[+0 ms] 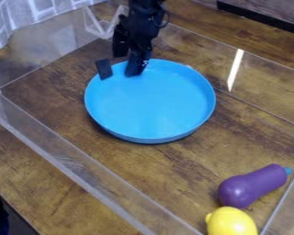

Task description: Move the carrot to the right side

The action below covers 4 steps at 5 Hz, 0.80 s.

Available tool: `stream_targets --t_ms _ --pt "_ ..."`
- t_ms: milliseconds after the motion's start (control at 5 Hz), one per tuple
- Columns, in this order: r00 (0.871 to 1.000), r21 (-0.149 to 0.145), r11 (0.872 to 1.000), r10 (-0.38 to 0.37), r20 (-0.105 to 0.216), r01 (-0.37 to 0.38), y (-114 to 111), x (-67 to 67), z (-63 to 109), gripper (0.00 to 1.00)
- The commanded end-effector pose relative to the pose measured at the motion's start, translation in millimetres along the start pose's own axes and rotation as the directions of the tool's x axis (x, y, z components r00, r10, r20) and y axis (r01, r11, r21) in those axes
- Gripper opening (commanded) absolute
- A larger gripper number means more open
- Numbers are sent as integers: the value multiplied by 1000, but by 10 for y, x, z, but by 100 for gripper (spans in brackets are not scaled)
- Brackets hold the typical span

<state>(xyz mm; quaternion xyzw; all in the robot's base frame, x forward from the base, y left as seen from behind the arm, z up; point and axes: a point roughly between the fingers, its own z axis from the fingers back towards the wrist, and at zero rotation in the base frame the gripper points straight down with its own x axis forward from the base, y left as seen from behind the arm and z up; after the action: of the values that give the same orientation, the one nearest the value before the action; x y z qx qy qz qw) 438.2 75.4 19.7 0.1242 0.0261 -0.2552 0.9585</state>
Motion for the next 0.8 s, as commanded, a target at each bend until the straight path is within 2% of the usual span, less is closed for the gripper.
stream_targets --t_ms 0,200,400,600 --pt "998 -32 999 12 -57 -14 31 -115 -281 100" --pt "998 -33 999 9 -63 -11 39 -112 -289 100" --pt "998 -35 999 7 -69 -9 47 -109 -291 0" --pt "997 -33 999 -1 -71 -1 39 -106 -280 0"
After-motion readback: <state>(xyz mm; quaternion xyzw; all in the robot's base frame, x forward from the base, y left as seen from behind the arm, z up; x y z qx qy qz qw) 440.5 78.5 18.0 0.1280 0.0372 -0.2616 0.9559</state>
